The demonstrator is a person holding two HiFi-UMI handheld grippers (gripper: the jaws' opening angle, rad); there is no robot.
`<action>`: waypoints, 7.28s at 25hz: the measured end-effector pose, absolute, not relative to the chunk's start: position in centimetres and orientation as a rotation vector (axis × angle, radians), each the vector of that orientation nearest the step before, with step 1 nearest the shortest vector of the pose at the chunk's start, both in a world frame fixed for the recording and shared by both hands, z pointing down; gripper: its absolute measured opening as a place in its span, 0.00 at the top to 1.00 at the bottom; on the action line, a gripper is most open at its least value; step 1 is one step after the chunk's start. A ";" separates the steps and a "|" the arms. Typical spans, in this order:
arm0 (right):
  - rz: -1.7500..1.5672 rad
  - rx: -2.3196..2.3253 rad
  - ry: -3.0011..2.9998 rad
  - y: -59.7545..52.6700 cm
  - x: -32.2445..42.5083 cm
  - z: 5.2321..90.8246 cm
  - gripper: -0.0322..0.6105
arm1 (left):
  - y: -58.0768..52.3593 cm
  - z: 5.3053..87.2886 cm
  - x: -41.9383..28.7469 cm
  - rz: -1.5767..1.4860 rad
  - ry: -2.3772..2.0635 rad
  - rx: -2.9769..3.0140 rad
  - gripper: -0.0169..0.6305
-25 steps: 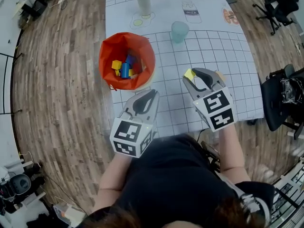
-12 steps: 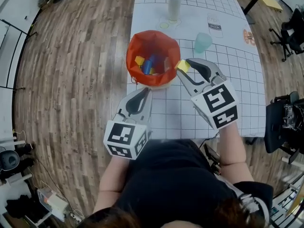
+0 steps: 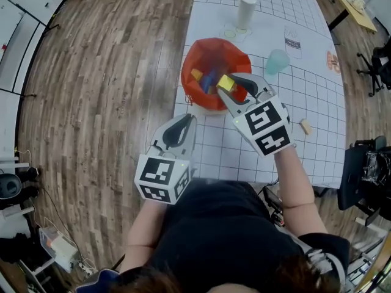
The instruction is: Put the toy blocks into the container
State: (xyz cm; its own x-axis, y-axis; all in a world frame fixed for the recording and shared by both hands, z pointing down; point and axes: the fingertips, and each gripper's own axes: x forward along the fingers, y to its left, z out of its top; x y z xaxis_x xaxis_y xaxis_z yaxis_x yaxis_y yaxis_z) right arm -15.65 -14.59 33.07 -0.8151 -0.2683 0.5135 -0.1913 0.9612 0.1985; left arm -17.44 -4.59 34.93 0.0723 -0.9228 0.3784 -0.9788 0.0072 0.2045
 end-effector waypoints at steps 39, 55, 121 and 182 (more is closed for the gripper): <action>0.151 1.042 -2.336 -21.5 10.5 36.5 0.72 | -14.4 36.9 2.7 0.408 -1.267 2.425 0.93; 0.313 1.022 -2.197 -24.8 20.2 46.8 0.68 | -19.0 43.0 7.8 0.525 -1.179 2.384 0.93; 0.160 0.705 -2.329 -24.1 8.2 39.4 0.71 | -18.0 35.2 -1.7 0.317 -1.467 2.280 0.93; 0.042 0.811 -2.577 -19.4 -3.1 31.9 0.92 | -11.5 31.4 -7.8 0.174 -1.516 2.309 0.93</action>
State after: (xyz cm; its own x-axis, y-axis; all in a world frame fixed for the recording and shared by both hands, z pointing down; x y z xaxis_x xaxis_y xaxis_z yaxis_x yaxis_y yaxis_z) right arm -3.09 -19.39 31.87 -0.7332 -0.5386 0.4151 -0.5520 0.8279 0.0994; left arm -7.77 -11.53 31.42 0.4127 -0.8595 0.3015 -0.9055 -0.3512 0.2384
